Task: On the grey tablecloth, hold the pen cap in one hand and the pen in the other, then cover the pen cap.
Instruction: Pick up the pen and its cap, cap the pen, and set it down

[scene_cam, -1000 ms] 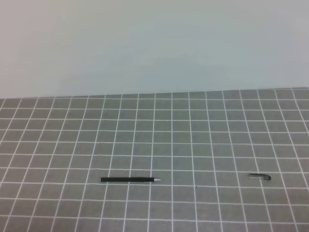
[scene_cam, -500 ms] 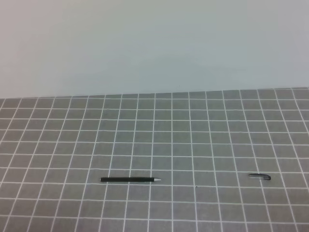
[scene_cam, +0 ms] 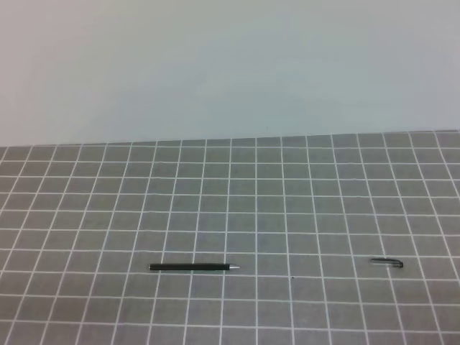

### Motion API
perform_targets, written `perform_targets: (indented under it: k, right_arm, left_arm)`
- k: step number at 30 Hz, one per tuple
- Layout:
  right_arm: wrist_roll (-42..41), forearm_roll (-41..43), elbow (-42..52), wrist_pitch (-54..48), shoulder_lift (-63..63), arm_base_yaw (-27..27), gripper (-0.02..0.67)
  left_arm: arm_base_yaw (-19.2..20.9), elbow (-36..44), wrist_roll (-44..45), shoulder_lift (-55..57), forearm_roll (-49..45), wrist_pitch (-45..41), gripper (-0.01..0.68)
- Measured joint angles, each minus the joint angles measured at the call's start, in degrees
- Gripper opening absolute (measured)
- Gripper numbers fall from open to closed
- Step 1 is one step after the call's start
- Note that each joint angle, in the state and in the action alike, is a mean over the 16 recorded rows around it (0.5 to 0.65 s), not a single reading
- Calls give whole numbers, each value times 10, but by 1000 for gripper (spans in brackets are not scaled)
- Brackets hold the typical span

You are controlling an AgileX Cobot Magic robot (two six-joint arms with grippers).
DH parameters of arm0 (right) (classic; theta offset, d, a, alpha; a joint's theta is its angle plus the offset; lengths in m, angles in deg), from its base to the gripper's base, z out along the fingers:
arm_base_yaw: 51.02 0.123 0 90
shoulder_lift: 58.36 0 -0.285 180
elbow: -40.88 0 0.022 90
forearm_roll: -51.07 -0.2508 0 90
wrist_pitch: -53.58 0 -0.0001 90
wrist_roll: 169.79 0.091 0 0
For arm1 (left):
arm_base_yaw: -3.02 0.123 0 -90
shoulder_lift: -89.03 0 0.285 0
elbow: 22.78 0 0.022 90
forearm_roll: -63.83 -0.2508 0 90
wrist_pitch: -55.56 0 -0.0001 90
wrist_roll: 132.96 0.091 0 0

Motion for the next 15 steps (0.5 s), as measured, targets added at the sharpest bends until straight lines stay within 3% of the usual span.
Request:
perform_targets:
  k: [7,15]
  right_arm:
    - [-3,0,0,59,0,0,-3]
    - [-6,1,0,229,0,0,-3]
  left_arm:
    - [0,0,0,0,1,132,468]
    - [0,0,0,0,2,234,468]
